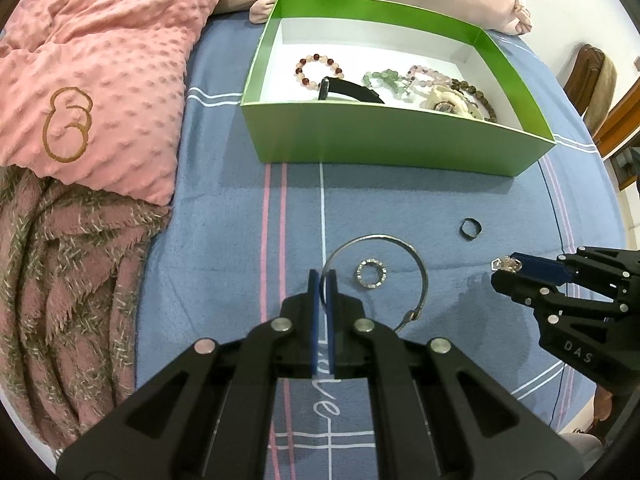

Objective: Organize jewelry
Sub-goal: 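Hold the bangle in the left tool and the charm in the right tool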

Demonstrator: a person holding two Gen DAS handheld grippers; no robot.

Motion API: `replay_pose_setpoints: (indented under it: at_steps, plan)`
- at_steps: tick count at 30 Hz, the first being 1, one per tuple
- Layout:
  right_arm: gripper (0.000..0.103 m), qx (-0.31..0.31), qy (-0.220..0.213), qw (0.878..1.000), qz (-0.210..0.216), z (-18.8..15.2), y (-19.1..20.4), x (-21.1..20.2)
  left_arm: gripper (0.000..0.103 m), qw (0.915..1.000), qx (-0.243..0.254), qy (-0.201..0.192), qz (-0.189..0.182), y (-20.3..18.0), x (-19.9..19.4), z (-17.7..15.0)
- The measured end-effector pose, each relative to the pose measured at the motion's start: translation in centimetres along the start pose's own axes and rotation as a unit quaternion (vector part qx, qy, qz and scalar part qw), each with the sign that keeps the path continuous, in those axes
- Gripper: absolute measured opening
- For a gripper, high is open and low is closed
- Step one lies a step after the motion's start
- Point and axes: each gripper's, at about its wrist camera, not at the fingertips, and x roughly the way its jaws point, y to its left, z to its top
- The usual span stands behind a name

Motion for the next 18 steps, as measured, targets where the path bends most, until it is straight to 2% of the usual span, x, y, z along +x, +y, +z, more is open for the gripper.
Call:
replay_pose_setpoints:
  at_steps: [18]
  plan:
    - [0.023,0.001,0.003,1.000,0.002,-0.03,-0.02,0.18,0.003,1.0000,0.002,0.002,-0.003,-0.30,0.04,-0.03]
